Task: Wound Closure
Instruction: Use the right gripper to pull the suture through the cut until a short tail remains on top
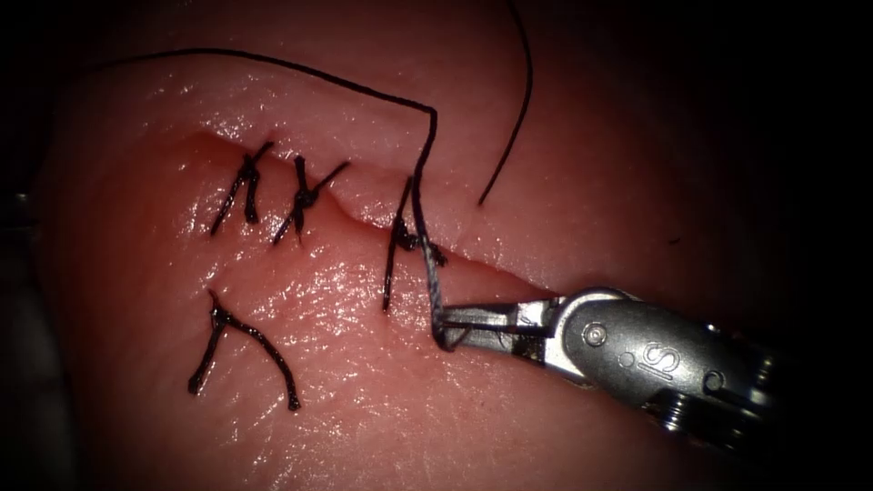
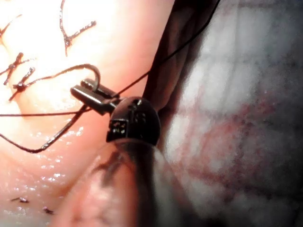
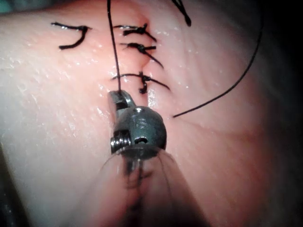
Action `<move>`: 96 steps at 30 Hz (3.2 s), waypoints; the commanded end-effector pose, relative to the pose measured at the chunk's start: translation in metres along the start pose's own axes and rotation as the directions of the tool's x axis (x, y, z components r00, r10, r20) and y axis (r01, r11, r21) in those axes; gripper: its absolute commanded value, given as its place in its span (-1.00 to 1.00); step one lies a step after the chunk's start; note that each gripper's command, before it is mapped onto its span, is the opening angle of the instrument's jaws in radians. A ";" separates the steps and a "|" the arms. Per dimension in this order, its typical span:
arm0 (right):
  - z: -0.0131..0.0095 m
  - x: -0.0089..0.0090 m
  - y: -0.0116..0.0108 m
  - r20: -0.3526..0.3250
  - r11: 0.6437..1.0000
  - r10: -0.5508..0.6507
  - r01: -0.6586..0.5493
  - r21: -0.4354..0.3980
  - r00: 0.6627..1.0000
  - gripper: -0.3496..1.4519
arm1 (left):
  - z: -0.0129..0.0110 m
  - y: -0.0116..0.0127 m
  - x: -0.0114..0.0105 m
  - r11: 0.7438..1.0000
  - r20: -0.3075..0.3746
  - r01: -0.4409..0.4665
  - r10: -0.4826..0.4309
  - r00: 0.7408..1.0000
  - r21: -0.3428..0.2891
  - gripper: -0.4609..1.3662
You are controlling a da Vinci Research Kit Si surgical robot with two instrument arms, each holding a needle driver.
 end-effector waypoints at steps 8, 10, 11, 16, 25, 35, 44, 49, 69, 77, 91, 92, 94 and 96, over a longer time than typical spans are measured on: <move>0.0001 0.0030 -0.0046 0.045 0.988 -0.026 0.018 0.153 0.999 -1.00 | 0.0004 0.0004 0.0000 1.000 0.002 -0.003 0.003 1.000 -0.011 -0.88; 0.0005 0.0039 -0.0057 0.045 0.983 -0.033 0.024 0.182 0.998 -1.00 | 0.0004 0.0004 0.0000 1.000 0.002 -0.003 0.003 1.000 -0.011 -0.88; 0.0010 0.0046 -0.0067 0.043 0.978 -0.041 0.031 0.204 0.998 -1.00 | 0.0005 0.0005 0.0000 1.000 0.003 -0.009 0.009 1.000 -0.011 -0.88; 0.0033 0.0064 -0.0105 0.073 0.951 -0.062 0.037 0.307 0.995 -1.00 | 0.0006 0.0006 0.0000 1.000 0.001 -0.010 0.010 1.000 -0.011 -0.88; 0.0071 0.0060 -0.0150 0.133 0.896 -0.059 -0.006 0.445 0.989 -1.00 | 0.0006 0.0006 0.0000 1.000 0.000 -0.011 0.011 1.000 -0.015 -0.88; 0.0097 0.0055 -0.0191 0.132 0.810 -0.053 -0.034 0.585 0.990 -1.00 | 0.0009 0.0010 -0.0002 1.000 -0.001 -0.015 0.015 1.000 -0.028 -0.88; 0.0077 0.0062 -0.0152 0.091 0.935 0.015 -0.046 0.352 0.996 0.87 | 0.0009 0.0011 -0.0003 0.999 -0.002 -0.010 0.010 1.000 -0.031 -0.88; 0.0047 0.0079 -0.0112 0.038 0.974 0.011 -0.020 0.224 0.999 0.90 | 0.0009 0.0011 -0.0004 0.999 -0.002 -0.010 0.010 1.000 -0.031 -0.88; -0.0038 0.0081 -0.0052 -0.020 0.991 0.047 -0.044 0.125 0.999 0.84 | 0.0010 0.0012 -0.0003 0.999 -0.007 -0.017 0.017 1.000 -0.034 -0.88; -0.0034 0.0057 -0.0019 -0.008 0.996 0.006 -0.005 0.092 1.000 0.62 | 0.0012 0.0013 -0.0003 0.999 -0.006 -0.023 0.023 1.000 -0.033 -0.88; 0.0006 0.0014 0.0021 -0.034 0.998 -0.059 0.059 -0.004 0.998 0.73 | 0.0016 0.0016 -0.0001 0.999 -0.011 -0.024 0.023 1.000 -0.036 -0.88; 0.0007 0.0012 0.0020 -0.034 0.998 -0.061 0.060 -0.005 0.998 0.74 | 0.0016 0.0016 -0.0001 0.999 -0.011 -0.024 0.023 1.000 -0.036 -0.88; 0.0013 0.0008 0.0018 -0.034 0.998 -0.066 0.066 -0.005 0.997 0.76 | 0.0015 0.0016 0.0000 0.999 -0.011 -0.023 0.023 1.000 -0.036 -0.88; 0.0019 0.0005 0.0014 -0.039 0.997 -0.072 0.072 0.002 0.997 0.75 | 0.0016 0.0016 0.0000 0.999 -0.011 -0.023 0.023 1.000 -0.036 -0.88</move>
